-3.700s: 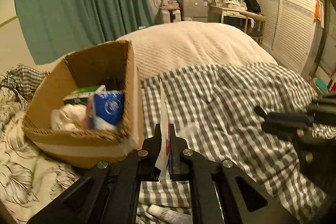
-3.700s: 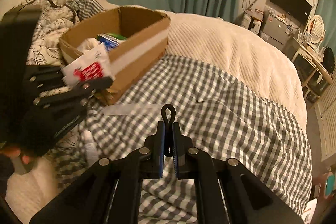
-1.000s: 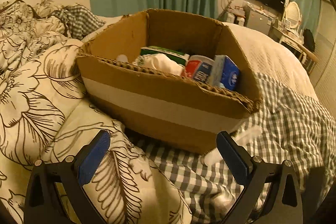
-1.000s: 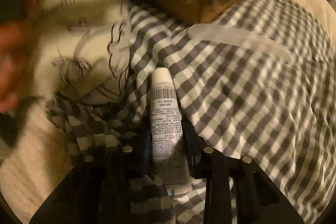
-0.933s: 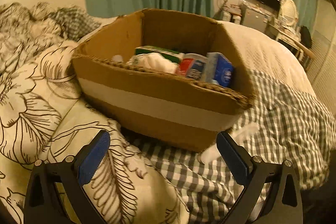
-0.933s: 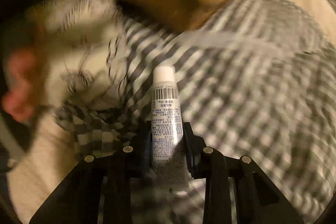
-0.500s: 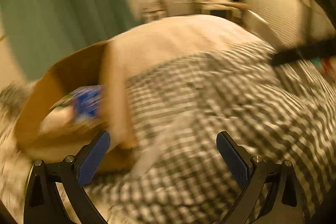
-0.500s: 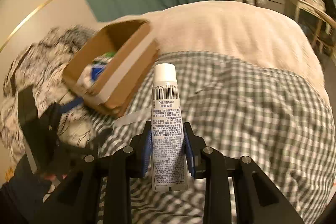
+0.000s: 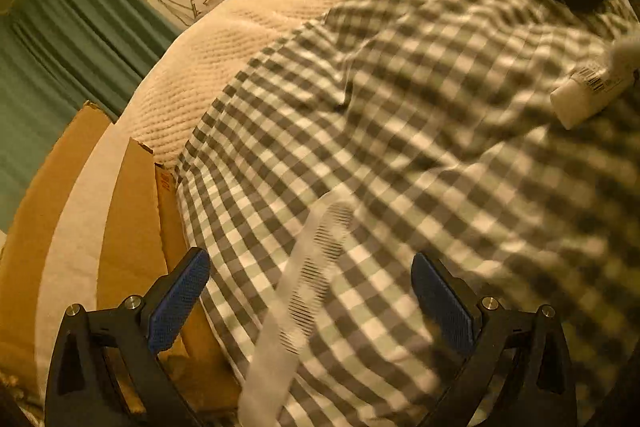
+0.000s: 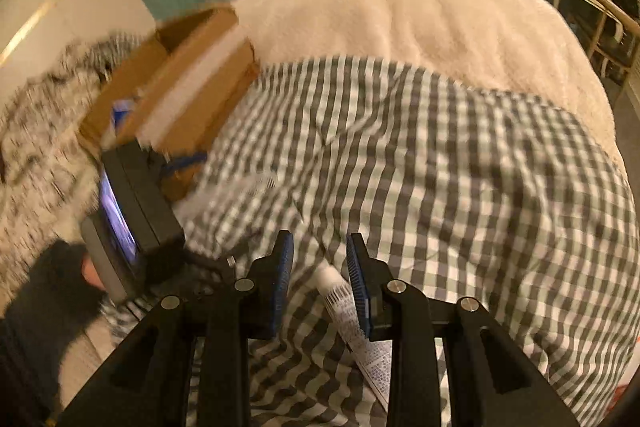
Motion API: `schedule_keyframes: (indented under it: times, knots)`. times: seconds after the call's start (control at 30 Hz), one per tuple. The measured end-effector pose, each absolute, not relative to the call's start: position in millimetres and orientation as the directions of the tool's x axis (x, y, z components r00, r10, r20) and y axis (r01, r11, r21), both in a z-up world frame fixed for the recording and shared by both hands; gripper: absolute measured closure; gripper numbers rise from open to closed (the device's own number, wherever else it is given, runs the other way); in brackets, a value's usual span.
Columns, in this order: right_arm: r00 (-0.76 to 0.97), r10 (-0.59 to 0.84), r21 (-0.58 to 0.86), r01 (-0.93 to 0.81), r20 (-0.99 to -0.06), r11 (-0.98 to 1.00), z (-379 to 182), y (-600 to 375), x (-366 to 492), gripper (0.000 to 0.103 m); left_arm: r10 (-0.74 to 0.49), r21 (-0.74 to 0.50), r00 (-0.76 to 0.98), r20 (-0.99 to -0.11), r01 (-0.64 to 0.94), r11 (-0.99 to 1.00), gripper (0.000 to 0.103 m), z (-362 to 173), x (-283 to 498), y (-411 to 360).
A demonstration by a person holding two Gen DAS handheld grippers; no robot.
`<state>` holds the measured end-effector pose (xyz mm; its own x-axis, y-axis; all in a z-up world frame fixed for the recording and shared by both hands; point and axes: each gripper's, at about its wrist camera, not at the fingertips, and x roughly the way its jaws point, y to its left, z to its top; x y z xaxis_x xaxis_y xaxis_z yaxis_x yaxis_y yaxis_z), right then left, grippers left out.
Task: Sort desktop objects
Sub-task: 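Grasp the clear comb with the left gripper while the right holds the tube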
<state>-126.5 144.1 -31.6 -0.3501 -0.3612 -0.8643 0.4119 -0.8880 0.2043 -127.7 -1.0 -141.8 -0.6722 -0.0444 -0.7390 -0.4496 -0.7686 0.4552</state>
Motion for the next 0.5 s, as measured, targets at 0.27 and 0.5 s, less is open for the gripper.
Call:
schedule_keyframes:
  times: [0.27,0.5]
  knots:
    - [-0.244,-0.197,0.055,0.489,-0.949,-0.871,-77,132,-122,0.051,0.024,0.378,-0.616,-0.788,-0.514,-0.770,0.002,-146,-140,-14]
    - [-0.283,-0.176,0.003,0.520,-0.943,-0.854,-85,123,-121,0.051,0.073,0.242,-0.497,-0.865,-0.540,-0.806,0.021,-150,-145,-24]
